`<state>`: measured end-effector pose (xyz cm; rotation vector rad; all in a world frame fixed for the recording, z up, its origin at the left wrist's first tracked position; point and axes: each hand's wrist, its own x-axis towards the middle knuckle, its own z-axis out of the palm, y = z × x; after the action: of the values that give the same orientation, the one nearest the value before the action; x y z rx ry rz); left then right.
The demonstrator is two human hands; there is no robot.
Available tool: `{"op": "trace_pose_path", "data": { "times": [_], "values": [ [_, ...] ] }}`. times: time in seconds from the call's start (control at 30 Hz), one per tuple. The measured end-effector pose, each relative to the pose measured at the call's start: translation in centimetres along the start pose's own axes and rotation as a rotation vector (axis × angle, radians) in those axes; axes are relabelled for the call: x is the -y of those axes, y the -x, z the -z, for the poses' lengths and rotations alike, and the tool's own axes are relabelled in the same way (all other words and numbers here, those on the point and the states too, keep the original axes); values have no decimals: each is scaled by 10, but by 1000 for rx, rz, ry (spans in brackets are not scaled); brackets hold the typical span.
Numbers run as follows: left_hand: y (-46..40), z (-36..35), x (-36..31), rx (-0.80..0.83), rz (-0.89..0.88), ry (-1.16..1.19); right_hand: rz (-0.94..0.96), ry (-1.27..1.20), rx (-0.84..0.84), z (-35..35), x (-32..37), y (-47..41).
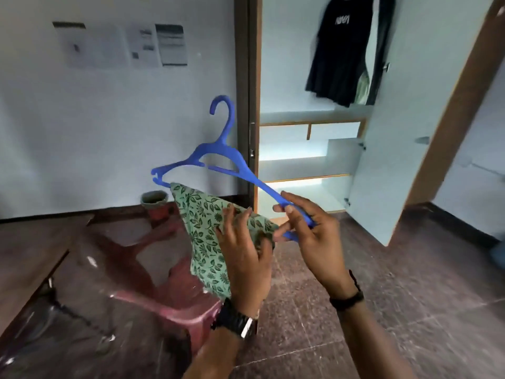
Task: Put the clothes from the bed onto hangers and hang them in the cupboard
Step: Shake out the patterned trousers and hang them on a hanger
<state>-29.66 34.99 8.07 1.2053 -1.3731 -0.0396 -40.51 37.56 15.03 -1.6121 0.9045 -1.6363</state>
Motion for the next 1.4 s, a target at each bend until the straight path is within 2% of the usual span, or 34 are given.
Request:
{"op": "trace_pose_path", "data": {
  "times": [0.2, 0.37, 0.47, 0.57, 0.77, 1.0, 1.17, 1.4],
  "values": [
    [-16, -145, -56, 171, -99, 78, 78, 248, -67, 132, -21, -65],
    [-45, -245, -90, 336, -155, 85, 72, 306, -198, 216, -38, -125],
    [-60, -309, -97, 352, -220, 65, 70, 308, -277, 259, -60, -160],
    [-75, -372, -98, 362, -211, 75, 54, 287, -331, 294, -87, -199],
    [-125, -511, -69, 336, -234, 83, 49, 288, -351, 356, -162, -310],
    [-248, -672, -30, 385, -284, 80, 116, 269, -452, 420, -231, -485],
    [-317, -765, 0, 478, -316, -26, 184, 216, -523, 463, -271, -601],
    [-452, -895, 30, 455, -330, -146, 255, 194, -479, 508, -342, -774]
  ]
}}
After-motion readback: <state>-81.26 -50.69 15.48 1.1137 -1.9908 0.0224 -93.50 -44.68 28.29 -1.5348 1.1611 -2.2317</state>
